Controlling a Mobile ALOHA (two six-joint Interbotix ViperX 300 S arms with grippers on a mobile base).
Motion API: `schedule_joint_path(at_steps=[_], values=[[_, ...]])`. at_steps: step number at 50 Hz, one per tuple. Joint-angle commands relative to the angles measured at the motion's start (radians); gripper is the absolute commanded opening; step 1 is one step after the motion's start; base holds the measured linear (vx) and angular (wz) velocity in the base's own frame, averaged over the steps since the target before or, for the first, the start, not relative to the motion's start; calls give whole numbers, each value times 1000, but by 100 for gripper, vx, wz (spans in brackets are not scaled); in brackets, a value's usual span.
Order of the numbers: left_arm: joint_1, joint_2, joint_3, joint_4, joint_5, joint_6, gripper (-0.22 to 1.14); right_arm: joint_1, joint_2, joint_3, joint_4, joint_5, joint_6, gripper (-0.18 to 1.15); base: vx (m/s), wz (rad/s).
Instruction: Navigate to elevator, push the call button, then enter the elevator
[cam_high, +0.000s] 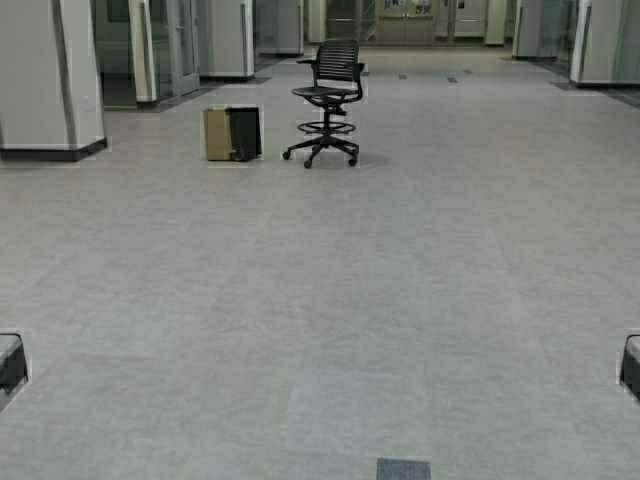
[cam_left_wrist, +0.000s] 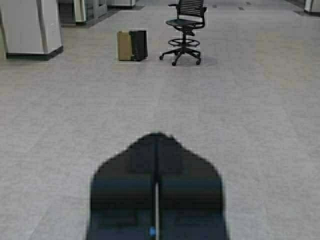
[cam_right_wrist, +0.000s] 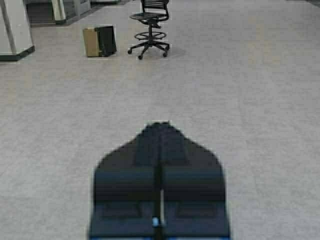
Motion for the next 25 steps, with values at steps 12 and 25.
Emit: schedule_joint_path(at_steps=[12, 25], values=[[2, 9, 8, 2, -14, 3, 2, 0, 25, -12, 2, -26, 0, 5, 58, -4], [2, 14, 5, 2, -25, 2, 3, 0, 21, -8, 2, -29, 2, 5, 59, 16]])
